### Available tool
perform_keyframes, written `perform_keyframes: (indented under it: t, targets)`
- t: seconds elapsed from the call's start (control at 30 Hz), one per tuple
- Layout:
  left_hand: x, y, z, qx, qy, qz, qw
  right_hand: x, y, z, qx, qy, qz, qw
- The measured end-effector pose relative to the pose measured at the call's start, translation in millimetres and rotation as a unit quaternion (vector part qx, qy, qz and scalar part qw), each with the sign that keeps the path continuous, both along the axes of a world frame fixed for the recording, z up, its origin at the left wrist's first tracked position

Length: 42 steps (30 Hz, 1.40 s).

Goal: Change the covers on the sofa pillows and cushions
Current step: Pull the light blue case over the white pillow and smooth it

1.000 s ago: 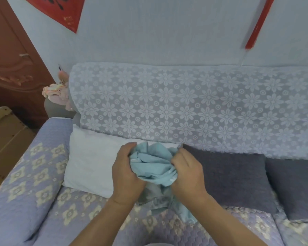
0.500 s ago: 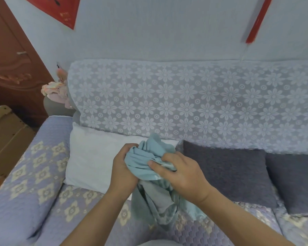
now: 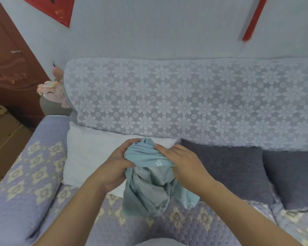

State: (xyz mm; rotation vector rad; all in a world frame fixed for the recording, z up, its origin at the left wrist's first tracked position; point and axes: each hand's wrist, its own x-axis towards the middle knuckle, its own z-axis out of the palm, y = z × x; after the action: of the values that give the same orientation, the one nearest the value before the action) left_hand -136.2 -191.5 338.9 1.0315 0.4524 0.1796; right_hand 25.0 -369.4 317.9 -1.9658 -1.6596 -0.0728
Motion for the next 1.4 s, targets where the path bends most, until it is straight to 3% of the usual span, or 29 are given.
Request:
perform_keyframes:
  t: [0.13, 0.27, 0.37, 0.43, 0.53, 0.6, 0.67, 0.73, 0.8, 0.87, 1.0, 1.07, 1.17, 1.3, 1.4]
  targets:
    - [-5, 11, 8, -0.031, -0.036, -0.085, 0.995, 4, -4, -10, 0.095, -0.166, -0.019, 0.981]
    - [-1, -2, 9, 0.082, -0.028, -0.058, 0.995, -1, -6, -21, 0.202, -0.162, -0.042, 0.965]
    - [2, -19, 5, 0.213, -0.006, 0.047, 0.976, -12, -5, -20, 0.201, -0.070, -0.042, 0.976]
    - [4, -31, 4, 0.241, 0.012, 0.089, 0.966, -26, -3, -12, 0.145, 0.052, -0.067, 0.986]
    - [9, -45, 8, 0.248, 0.049, 0.042, 0.967, -35, 9, 11, 0.049, 0.269, -0.092, 0.957]
    - [16, -45, 13, 0.225, 0.093, 0.020, 0.970, -23, 19, 22, -0.008, 0.359, -0.106, 0.927]
    - [23, -37, 21, 0.116, 0.132, -0.006, 0.984, -5, 26, 33, -0.079, 0.439, -0.111, 0.888]
    - [26, -28, 30, -0.012, 0.152, -0.077, 0.985, 8, 25, 42, -0.123, 0.575, -0.080, 0.805]
    - [26, -20, 34, -0.040, 0.141, -0.122, 0.982, 16, 23, 49, -0.131, 0.701, -0.034, 0.700]
    - [26, -17, 35, -0.044, 0.113, -0.141, 0.982, 20, 21, 50, -0.135, 0.748, 0.003, 0.650]
    - [21, -24, 36, -0.061, 0.065, -0.138, 0.986, 24, 22, 40, -0.137, 0.796, 0.041, 0.589]
    - [18, -29, 35, -0.076, 0.056, -0.113, 0.989, 25, 20, 35, -0.142, 0.797, 0.061, 0.583]
    - [14, -40, 37, -0.123, 0.071, -0.055, 0.988, 24, 18, 29, -0.136, 0.781, 0.064, 0.606]
    - [8, -52, 39, -0.149, 0.107, -0.002, 0.983, 21, 14, 27, -0.110, 0.730, 0.046, 0.673]
    - [5, -60, 38, -0.124, 0.121, 0.000, 0.985, 21, 12, 24, -0.102, 0.730, 0.048, 0.674]
